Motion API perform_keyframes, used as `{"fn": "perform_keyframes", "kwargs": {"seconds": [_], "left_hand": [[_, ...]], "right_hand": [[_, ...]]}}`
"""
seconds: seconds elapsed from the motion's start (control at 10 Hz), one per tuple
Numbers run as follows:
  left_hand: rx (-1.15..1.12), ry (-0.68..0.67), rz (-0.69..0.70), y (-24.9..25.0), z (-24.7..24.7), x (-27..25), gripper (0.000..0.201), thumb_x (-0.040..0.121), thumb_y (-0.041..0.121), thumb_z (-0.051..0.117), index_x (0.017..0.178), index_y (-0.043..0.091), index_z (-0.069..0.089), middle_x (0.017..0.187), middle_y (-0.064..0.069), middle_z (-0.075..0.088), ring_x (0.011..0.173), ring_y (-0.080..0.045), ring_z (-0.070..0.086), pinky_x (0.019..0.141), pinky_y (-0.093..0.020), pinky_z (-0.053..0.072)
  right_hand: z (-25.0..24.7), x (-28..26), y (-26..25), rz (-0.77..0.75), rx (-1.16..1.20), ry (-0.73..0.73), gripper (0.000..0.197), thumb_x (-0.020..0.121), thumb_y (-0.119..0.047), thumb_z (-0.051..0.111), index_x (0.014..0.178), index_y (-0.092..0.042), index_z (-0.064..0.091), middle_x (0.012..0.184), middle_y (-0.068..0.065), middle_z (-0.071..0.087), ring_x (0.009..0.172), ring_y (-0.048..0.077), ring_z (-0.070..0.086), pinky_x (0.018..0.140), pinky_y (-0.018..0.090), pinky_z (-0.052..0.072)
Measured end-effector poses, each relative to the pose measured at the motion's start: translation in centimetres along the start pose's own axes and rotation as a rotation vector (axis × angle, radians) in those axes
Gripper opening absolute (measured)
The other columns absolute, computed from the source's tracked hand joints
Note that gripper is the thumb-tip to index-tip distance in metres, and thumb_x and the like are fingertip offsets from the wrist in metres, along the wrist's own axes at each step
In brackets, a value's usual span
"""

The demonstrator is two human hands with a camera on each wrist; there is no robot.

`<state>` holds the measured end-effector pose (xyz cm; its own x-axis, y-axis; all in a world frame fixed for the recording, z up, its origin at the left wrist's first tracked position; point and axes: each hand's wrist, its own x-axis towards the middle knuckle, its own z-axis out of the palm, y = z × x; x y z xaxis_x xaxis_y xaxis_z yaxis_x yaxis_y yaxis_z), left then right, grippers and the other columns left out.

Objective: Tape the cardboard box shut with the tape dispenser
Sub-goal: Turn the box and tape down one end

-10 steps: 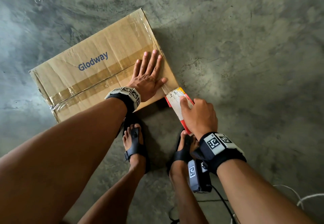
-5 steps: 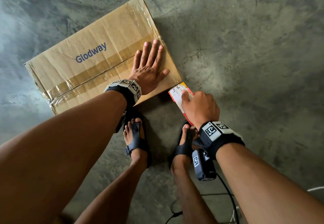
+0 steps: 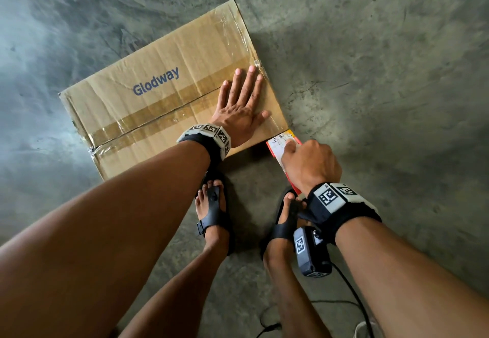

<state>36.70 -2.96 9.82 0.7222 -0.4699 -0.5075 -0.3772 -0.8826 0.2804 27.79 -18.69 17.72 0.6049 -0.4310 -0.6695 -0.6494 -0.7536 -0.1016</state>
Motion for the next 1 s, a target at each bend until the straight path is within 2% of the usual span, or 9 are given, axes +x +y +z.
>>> {"fn": "perform_keyframes", "kwargs": {"seconds": [0.2,0.7,0.8,0.9,1.0], "left_hand": [[0.005,-0.014,-0.004,0.1,-0.1,0.0,0.076,0.1,0.059,0.015,0.156,0.018,-0.016,0.163,-0.004,-0.025,0.149,-0.028,-0.025,0.121,-0.049,-0.01],[0.012,0.01,-0.007,0.3,0.2,0.1,0.076,0.1,0.058,0.017,0.156,0.019,-0.016,0.163,-0.003,-0.025,0.149,-0.029,-0.025,0.121,-0.05,-0.01],[0.006,0.015,-0.002,0.1,0.1,0.0,0.076,0.1,0.059,0.017,0.155,0.019,-0.017,0.163,-0.003,-0.026,0.149,-0.028,-0.026,0.121,-0.051,-0.01],[-0.005,0.017,0.006,0.0,0.3,0.2,0.076,0.1,0.059,0.017,0.155,0.02,-0.019,0.162,-0.002,-0.028,0.148,-0.027,-0.028,0.121,-0.05,-0.011],[-0.02,0.051,0.021,-0.5,0.6,0.3,0.076,0.1,0.06,0.017,0.155,0.021,-0.017,0.163,-0.003,-0.027,0.148,-0.028,-0.027,0.121,-0.049,-0.012]], "right_hand": [[-0.4,0.1,-0.4,0.005,-0.017,-0.005,0.046,0.093,-0.044,0.043,0.099,-0.007,0.07,0.105,0.017,0.068,0.097,0.037,0.064,0.069,0.035,0.039],[-0.7,0.2,-0.8,-0.008,-0.021,-0.016,0.039,0.09,-0.04,0.045,0.098,-0.01,0.068,0.106,0.015,0.067,0.098,0.035,0.062,0.07,0.034,0.037],[-0.1,0.7,-0.4,-0.016,-0.074,-0.039,0.031,0.088,-0.04,0.049,0.082,-0.014,0.065,0.098,0.011,0.067,0.096,0.033,0.063,0.069,0.033,0.039],[2.3,1.1,1.9,-0.003,-0.204,-0.158,0.026,0.084,-0.037,0.054,0.077,-0.013,0.063,0.1,0.008,0.07,0.094,0.031,0.066,0.07,0.031,0.045],[4.9,0.3,3.7,0.04,-0.168,-0.159,0.041,0.085,-0.039,0.047,0.096,-0.008,0.072,0.105,0.013,0.07,0.097,0.034,0.066,0.076,0.035,0.048]]}}
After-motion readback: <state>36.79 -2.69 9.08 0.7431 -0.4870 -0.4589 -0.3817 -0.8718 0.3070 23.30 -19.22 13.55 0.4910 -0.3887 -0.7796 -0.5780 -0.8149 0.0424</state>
